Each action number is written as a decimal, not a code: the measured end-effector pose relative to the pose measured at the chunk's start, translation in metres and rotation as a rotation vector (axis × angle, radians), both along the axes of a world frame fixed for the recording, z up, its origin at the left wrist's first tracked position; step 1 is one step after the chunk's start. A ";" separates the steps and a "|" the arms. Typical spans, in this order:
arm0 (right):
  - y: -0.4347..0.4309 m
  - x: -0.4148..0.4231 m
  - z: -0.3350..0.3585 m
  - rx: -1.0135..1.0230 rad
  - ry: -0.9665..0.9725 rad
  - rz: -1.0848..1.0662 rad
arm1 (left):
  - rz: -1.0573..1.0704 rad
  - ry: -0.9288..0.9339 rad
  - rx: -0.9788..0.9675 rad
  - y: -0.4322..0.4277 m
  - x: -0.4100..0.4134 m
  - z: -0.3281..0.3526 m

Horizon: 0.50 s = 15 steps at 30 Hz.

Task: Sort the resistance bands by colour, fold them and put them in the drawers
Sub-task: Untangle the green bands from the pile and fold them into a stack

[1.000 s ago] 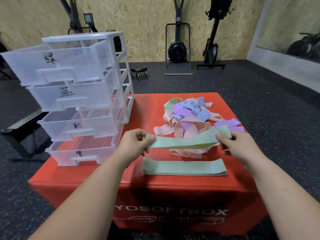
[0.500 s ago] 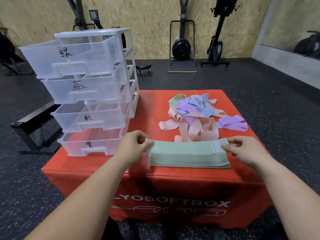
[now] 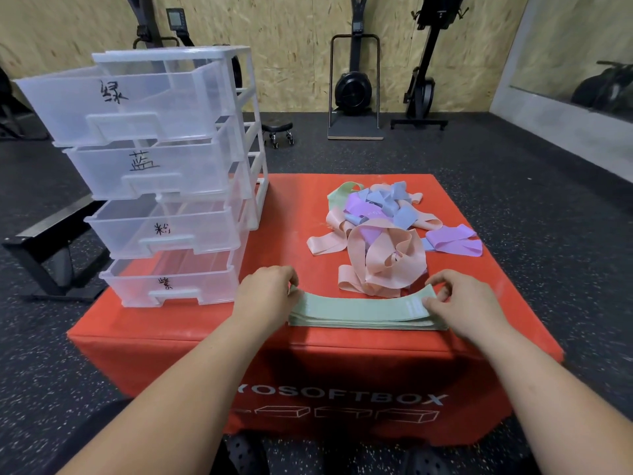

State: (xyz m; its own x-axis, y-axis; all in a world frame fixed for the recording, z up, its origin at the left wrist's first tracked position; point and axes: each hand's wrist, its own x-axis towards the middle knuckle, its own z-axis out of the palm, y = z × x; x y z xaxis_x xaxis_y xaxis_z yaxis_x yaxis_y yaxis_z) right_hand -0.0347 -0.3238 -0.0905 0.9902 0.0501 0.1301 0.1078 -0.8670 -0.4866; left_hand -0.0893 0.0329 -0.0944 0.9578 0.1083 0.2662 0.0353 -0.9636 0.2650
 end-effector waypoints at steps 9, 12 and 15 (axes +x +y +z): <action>-0.018 0.011 -0.001 -0.147 0.096 0.169 | -0.170 0.094 -0.192 0.013 0.005 -0.005; -0.025 0.010 0.004 -0.207 0.171 0.340 | -0.298 0.234 -0.166 0.018 0.000 -0.004; -0.026 0.010 -0.001 -0.201 0.197 0.369 | -0.318 0.252 -0.095 0.018 -0.002 -0.008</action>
